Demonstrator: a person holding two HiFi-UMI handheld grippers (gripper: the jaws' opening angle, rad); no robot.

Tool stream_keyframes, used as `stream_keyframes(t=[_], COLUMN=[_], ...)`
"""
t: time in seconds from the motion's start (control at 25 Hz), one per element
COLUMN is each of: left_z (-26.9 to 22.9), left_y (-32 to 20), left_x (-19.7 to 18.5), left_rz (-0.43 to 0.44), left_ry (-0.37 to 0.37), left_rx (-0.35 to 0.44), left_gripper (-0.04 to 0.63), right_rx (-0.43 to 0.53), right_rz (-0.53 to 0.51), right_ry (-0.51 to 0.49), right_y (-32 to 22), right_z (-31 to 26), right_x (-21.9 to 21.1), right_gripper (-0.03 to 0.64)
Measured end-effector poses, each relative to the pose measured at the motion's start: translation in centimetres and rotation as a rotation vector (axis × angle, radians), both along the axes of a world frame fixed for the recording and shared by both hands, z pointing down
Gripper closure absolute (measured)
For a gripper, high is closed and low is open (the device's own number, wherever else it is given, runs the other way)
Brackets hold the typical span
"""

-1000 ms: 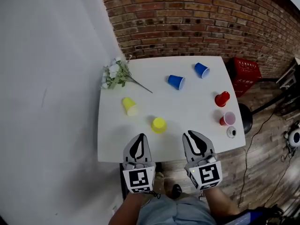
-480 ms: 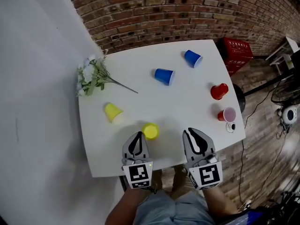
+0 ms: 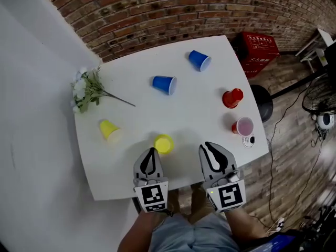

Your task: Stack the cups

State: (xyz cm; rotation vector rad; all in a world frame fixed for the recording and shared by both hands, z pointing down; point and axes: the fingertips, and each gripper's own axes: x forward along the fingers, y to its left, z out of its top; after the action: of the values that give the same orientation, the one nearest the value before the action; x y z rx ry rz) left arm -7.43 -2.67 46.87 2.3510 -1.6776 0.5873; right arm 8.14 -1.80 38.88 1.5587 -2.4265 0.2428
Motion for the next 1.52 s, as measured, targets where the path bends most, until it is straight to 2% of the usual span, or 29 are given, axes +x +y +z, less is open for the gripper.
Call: stream_keyframes(t=[0.2,0.36,0.48,0.6,0.68,0.8,0.92,1.0,1.16,1.28,1.52], left_z=[-0.1,-0.1,-0.3,-0.1,0.2,0.5,0.7,0.9,0.5,-0.1,-0.6], left_y=[-0.2,-0.5,-0.8,-0.5,-0.3,0.1,0.5,0.6,0.7,0.6,0.6], left_x=[1.7,2.7,3.1,3.2,3.3,3.3,3.0,2.7,1.8,0.9,-1.0], left_rz=[-0.003,-0.008,-0.017,-0.034,-0.044,-0.062,-0.084,-0.096,-0.115,-0.127,-0.153], left_ry=[-0.013,-0.011,-0.021,-0.037,-0.049,-0.059,-0.063,-0.061,-0.049,-0.038,-0.003], left_rx=[-0.002,0.009,0.017,0.017,0.010,0.003,-0.004,-0.007,0.005,0.022,0.037], left_gripper=[0.592,0.592,0.592,0.592,0.592,0.592,0.592,0.591,0.591,0.591,0.591], right_rx=[-0.029,0.032,0.030,-0.048,-0.103,-0.137,-0.128,-0.108,-0.110,-0.153,-0.239], right_rz=[0.006,0.132,0.229,0.229,0.204,0.168,0.132,0.103,-0.008,-0.121,-0.332], right_ry=[-0.022,0.038,0.103,0.133,0.153,0.193,0.218,0.230,0.270,0.331,0.543], right_y=[0.4,1.9,2.4,1.1,-0.1,-1.7,-2.5,-2.9,-2.7,-2.0,-1.4], right_z=[0.6,1.3,3.5,6.6,8.4,9.5,9.5,9.2,8.3,7.6,8.3], right_x=[3.1,9.4,14.5,17.2,18.0,18.7,18.5,17.9,15.5,13.0,9.3], right_gripper=[0.540,0.499,0.410,0.308,0.237,0.215,0.245,0.335,0.342,0.344,0.339])
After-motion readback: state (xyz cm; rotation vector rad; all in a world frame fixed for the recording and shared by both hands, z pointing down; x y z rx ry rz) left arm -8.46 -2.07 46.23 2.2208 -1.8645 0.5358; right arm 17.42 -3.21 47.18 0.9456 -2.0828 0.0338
